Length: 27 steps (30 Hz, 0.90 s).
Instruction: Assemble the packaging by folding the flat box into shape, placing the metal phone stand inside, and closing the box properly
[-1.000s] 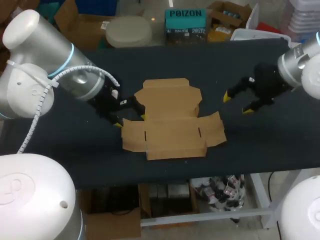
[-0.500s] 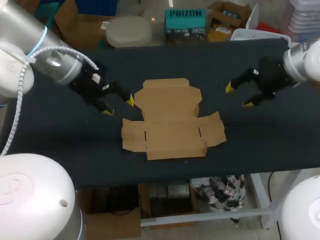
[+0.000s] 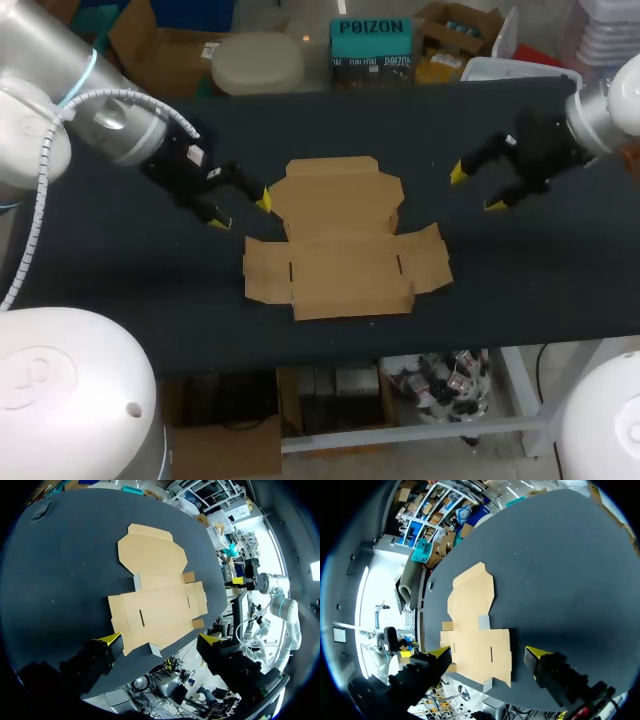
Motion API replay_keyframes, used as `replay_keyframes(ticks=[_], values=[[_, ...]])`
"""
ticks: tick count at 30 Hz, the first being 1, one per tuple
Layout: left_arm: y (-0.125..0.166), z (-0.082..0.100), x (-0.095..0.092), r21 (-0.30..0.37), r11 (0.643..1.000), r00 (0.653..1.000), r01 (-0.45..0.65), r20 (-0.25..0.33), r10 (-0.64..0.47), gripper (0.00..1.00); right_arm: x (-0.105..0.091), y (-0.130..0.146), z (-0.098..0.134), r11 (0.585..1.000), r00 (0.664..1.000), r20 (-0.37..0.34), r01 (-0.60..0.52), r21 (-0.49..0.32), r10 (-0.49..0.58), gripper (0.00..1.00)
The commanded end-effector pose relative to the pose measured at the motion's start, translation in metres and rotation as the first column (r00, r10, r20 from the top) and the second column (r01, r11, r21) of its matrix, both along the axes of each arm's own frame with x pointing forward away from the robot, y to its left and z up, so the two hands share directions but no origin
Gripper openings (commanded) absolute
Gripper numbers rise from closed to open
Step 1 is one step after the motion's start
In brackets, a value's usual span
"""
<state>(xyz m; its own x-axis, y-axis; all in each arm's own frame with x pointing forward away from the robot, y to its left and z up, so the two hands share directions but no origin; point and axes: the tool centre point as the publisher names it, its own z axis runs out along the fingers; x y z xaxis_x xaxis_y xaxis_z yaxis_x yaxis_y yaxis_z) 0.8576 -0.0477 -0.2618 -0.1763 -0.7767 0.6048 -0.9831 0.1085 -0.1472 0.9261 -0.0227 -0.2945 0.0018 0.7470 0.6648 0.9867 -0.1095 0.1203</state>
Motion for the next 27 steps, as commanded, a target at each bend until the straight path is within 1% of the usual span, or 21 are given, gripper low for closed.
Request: replay_keyframes(ticks=[1, 3, 5, 7, 12, 18, 23, 24, 26, 27], values=[[0.012, 0.001, 0.012, -0.093, 0.992, 0.995, 0.088, -0.031, -0.092, 1.0, 0.013, -0.007, -0.004, 0.995, 0.998, -0.007, -0.064, 0.082, 0.065, 1.0], [0.014, 0.003, 0.014, -0.106, 0.989, 0.994, 0.103, -0.022, -0.106, 1.0, 0.024, -0.007, -0.01, 0.987, 0.996, -0.012, -0.082, 0.138, 0.084, 1.0], [0.015, 0.006, 0.018, -0.109, 0.987, 0.993, 0.116, -0.015, -0.118, 1.0, 0.031, -0.005, -0.014, 0.98, 0.995, -0.022, -0.087, 0.18, 0.093, 1.0], [0.016, 0.009, 0.022, -0.112, 0.987, 0.993, 0.119, -0.008, -0.121, 1.0, 0.036, 0.0, -0.019, 0.981, 0.996, -0.036, -0.08, 0.18, 0.087, 1.0], [0.02, 0.015, 0.038, -0.127, 0.983, 0.991, 0.134, 0.002, -0.135, 1.0, 0.053, 0.014, -0.033, 0.973, 0.991, -0.085, -0.085, 0.213, 0.105, 1.0], [0.022, 0.013, 0.056, -0.145, 0.978, 0.989, 0.148, -0.01, -0.151, 1.0, 0.071, 0.024, -0.045, 0.96, 0.985, -0.121, -0.084, 0.268, 0.12, 1.0], [0.024, 0.012, 0.064, -0.151, 0.978, 0.988, 0.147, -0.017, -0.151, 1.0, 0.081, 0.031, -0.055, 0.955, 0.979, -0.146, -0.096, 0.281, 0.142, 1.0], [0.024, 0.012, 0.065, -0.152, 0.978, 0.989, 0.145, -0.017, -0.15, 1.0, 0.083, 0.033, -0.056, 0.954, 0.978, -0.148, -0.098, 0.283, 0.144, 0.97], [0.024, 0.012, 0.067, -0.153, 0.978, 0.989, 0.144, -0.019, -0.149, 1.0, 0.087, 0.035, -0.059, 0.951, 0.975, -0.155, -0.111, 0.288, 0.16, 0.94], [0.024, 0.012, 0.068, -0.152, 0.978, 0.989, 0.144, -0.02, -0.148, 1.0, 0.089, 0.036, -0.061, 0.949, 0.973, -0.154, -0.119, 0.291, 0.169, 0.88]])
